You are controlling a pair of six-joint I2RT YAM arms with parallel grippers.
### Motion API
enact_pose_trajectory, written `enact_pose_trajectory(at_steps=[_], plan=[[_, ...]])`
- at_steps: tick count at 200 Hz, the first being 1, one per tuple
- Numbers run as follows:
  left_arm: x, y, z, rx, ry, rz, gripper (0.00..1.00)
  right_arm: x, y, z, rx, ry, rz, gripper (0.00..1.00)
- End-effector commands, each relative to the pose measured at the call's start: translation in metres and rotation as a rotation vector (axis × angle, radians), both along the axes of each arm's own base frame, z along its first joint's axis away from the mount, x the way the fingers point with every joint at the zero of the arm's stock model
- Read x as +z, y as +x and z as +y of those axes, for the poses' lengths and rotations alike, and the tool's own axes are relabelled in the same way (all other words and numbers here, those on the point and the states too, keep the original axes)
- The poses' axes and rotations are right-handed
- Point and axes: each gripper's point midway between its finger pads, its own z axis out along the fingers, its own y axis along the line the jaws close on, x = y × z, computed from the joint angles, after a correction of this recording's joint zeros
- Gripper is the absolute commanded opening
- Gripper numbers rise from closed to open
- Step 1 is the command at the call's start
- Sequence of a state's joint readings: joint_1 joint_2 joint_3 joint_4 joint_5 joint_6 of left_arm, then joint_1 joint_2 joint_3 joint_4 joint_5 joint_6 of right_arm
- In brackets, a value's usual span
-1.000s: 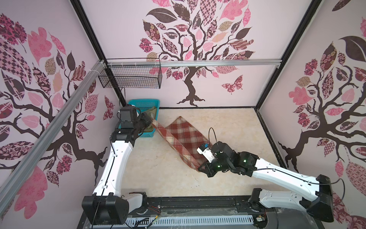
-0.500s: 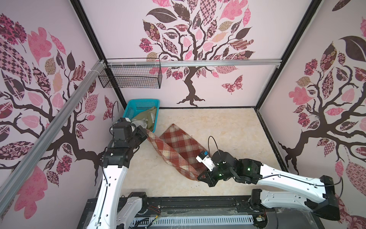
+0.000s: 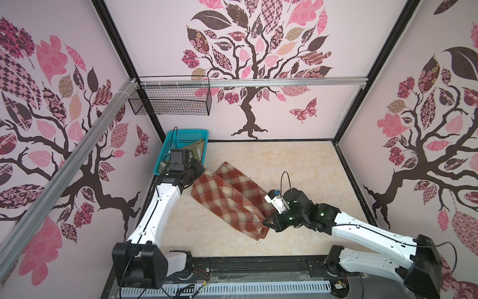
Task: Fold and stack skirts
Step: Fold the skirt at the center of the table.
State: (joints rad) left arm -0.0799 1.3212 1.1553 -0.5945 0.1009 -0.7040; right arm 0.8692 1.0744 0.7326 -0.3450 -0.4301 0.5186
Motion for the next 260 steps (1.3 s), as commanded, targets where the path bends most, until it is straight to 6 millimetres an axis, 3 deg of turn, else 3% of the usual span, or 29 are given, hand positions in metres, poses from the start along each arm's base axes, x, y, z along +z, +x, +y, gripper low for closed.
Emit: enact_pose_trajectory(at_steps=[1,53,117,177,260], plan=[[0.015,0.032,-0.007,-0.011,0.007,-0.076,0.00,-0.004,0.006,0.002,0.015,0.027,0.025,0.00],[-0.014,0.075,-0.021,-0.035,0.006,-0.026,0.00,-0.020,0.034,-0.013,-0.052,0.020,0.072,0.00],[-0.052,0.112,-0.038,-0.076,-0.025,0.037,0.00,-0.044,0.055,-0.024,-0.103,-0.028,0.124,0.00],[-0.082,0.131,-0.051,-0.096,-0.057,0.078,0.00,-0.060,0.066,-0.034,-0.154,-0.079,0.151,0.00],[-0.107,0.143,-0.054,-0.100,-0.063,0.108,0.00,-0.074,0.089,-0.044,-0.196,-0.171,0.143,0.00]])
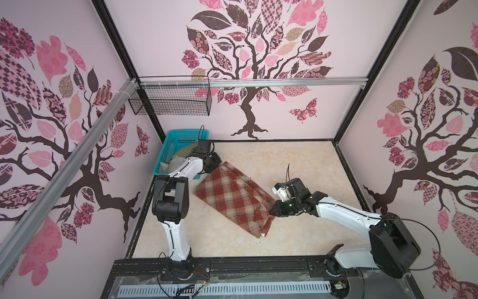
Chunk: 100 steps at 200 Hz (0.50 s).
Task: Fold and stack skirts
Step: Fold the skirt at the center of the table.
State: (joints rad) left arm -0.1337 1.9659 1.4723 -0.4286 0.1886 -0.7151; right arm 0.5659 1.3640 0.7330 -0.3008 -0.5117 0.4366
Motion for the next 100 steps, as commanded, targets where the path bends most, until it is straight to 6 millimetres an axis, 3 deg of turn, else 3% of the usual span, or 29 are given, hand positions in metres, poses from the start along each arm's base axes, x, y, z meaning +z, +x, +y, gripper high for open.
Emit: enact_pose_trajectory(at_steps=[1,100], plan=[[0.012,0.020,-0.002,0.007,-0.011,-0.061,0.00,0.000,0.012,-0.002,0.004,-0.050,-0.019,0.00],[-0.008,0.030,0.009,0.036,-0.022,-0.042,0.00,-0.007,0.038,-0.008,-0.003,-0.189,-0.040,0.00]])
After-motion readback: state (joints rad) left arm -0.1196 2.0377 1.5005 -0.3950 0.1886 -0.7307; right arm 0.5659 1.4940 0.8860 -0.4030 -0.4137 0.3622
